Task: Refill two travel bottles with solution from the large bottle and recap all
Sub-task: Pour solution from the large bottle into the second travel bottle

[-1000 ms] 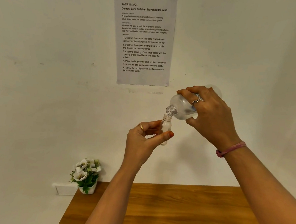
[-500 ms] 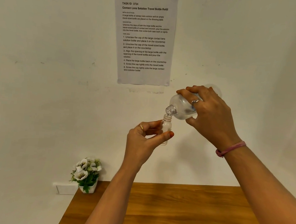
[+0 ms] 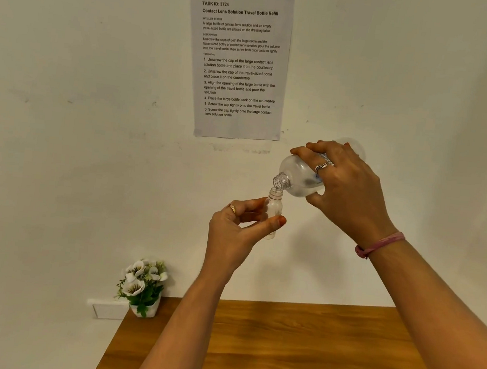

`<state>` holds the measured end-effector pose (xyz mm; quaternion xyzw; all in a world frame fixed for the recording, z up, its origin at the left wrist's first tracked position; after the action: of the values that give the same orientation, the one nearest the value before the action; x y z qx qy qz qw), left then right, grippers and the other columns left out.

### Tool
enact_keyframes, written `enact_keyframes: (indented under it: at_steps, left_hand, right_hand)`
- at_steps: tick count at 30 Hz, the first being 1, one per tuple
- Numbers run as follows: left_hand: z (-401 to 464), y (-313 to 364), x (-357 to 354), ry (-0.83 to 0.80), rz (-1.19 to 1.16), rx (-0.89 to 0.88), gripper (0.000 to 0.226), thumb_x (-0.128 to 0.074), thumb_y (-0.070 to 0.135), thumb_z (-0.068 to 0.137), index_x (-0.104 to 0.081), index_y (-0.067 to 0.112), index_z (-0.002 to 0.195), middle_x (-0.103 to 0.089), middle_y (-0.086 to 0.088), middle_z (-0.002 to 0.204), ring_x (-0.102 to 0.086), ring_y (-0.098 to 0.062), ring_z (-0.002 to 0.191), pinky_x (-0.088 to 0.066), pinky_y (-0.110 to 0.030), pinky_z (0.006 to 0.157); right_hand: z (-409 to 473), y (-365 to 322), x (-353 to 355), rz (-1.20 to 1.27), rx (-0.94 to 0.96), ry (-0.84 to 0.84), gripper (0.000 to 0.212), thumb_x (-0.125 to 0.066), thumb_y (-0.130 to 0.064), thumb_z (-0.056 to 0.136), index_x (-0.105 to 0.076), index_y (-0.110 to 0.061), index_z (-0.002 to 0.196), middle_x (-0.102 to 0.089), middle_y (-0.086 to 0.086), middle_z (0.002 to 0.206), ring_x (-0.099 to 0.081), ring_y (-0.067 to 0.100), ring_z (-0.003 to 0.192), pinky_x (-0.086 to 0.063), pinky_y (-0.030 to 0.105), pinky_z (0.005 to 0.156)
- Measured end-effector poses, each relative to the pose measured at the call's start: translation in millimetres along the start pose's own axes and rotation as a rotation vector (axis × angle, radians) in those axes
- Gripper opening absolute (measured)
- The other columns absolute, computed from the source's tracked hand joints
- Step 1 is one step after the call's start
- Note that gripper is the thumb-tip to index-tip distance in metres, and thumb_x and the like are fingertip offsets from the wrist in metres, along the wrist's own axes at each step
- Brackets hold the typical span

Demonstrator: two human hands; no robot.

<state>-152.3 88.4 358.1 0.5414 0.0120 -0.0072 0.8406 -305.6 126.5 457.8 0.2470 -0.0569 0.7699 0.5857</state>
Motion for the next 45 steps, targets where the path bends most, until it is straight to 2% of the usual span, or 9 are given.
enact_keyframes:
  at_steps: [9, 16, 31, 45]
  left_hand:
    - [0.1, -0.8, 0.8, 0.008, 0.011, -0.004, 0.032, -0.084, 0.022, 0.065, -0.069, 0.031, 0.091, -0.072, 0.009, 0.090, -0.067, -0.001, 0.081, -0.048, -0.005, 0.065]
    - [0.5, -2.3, 0.5, 0.006, 0.012, -0.003, 0.033, -0.084, 0.021, 0.066, -0.070, 0.026, 0.096, -0.072, 0.008, 0.091, -0.067, -0.001, 0.082, -0.047, -0.004, 0.064]
    - [-1.0, -1.5, -0.4, 0.010, 0.012, 0.003, 0.032, -0.084, 0.022, 0.066, -0.069, 0.030, 0.093, -0.072, 0.009, 0.090, -0.067, 0.001, 0.081, -0.046, -0.003, 0.063]
    - [-1.4, -4.4, -0.5, 0.016, 0.020, 0.007, 0.038, -0.084, 0.022, 0.066, -0.071, 0.019, 0.102, -0.073, 0.006, 0.092, -0.068, -0.002, 0.083, -0.048, -0.004, 0.065]
  right_hand:
    - [-0.8, -0.5, 0.2, 0.003, -0.001, 0.004, 0.066, -0.085, -0.011, 0.060, -0.061, -0.016, 0.121, -0.063, 0.011, 0.113, -0.061, 0.031, 0.102, -0.052, 0.038, 0.077]
    - [-1.4, 1.0, -0.8, 0.002, 0.000, 0.005, 0.067, -0.086, -0.012, 0.060, -0.061, -0.016, 0.122, -0.064, 0.012, 0.114, -0.061, 0.032, 0.102, -0.053, 0.041, 0.077]
    - [-1.1, -0.5, 4.1, -0.013, 0.008, 0.021, 0.067, -0.086, -0.012, 0.059, -0.061, -0.015, 0.121, -0.064, 0.011, 0.113, -0.061, 0.031, 0.101, -0.053, 0.040, 0.077]
    - [-4.0, 0.0, 4.7, -0.009, -0.001, 0.019, 0.067, -0.086, -0.012, 0.059, -0.061, -0.014, 0.121, -0.064, 0.013, 0.114, -0.061, 0.033, 0.102, -0.052, 0.041, 0.079]
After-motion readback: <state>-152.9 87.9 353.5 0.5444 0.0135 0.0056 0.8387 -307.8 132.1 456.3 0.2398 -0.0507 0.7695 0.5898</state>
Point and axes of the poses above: each hand's wrist, its own z-axis towards the middle knuckle, its own x-axis out of the back of the hand, y = z × x, the point moved 10 cm from there along z, towards the middle knuckle
